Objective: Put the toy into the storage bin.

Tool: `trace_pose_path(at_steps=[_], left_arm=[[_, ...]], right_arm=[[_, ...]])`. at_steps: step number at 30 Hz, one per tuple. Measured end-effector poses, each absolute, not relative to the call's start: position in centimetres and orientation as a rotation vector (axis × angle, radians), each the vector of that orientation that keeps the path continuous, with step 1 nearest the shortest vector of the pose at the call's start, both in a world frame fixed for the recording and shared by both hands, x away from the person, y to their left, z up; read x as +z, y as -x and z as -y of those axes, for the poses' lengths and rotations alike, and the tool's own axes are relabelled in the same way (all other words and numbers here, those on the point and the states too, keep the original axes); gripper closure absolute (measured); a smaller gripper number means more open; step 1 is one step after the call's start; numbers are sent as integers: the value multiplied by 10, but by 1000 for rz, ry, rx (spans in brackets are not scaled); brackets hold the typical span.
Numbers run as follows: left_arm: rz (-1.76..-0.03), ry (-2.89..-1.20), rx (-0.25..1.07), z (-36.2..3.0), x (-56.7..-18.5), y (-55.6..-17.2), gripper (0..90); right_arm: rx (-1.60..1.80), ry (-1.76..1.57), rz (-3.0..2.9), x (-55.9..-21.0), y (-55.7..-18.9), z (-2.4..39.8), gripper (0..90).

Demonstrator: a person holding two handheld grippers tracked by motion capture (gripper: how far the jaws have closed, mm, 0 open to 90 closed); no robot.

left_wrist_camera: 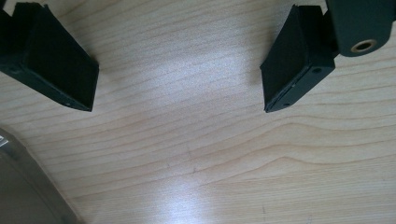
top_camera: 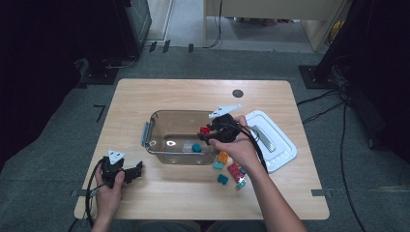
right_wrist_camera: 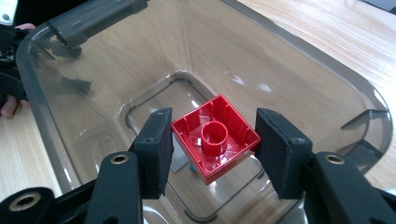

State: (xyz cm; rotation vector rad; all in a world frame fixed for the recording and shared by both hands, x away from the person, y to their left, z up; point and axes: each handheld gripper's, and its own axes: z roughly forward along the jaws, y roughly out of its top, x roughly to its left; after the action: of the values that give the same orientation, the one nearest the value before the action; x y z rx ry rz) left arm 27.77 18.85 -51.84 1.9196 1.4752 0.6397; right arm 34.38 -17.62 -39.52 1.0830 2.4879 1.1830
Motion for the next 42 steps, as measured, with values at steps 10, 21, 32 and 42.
trace_pose_path(at_steps=[10, 21, 32, 42], left_arm=[[-1475, -1920, 640, -189, -518, -278, 110], [-1475, -1919, 640, -189, -518, -278, 110], [-1476, -1920, 638, -188, -518, -278, 110], [-1476, -1921, 639, -189, -518, -278, 110]], right_arm=[[1280, -1093, -2446, -387, -339, 184, 430], [1375, -1100, -2368, -379, -323, 208, 419], [1415, -1144, -2263, -381, -296, 251, 418], [1438, -1175, -2216, -402, -259, 279, 440]])
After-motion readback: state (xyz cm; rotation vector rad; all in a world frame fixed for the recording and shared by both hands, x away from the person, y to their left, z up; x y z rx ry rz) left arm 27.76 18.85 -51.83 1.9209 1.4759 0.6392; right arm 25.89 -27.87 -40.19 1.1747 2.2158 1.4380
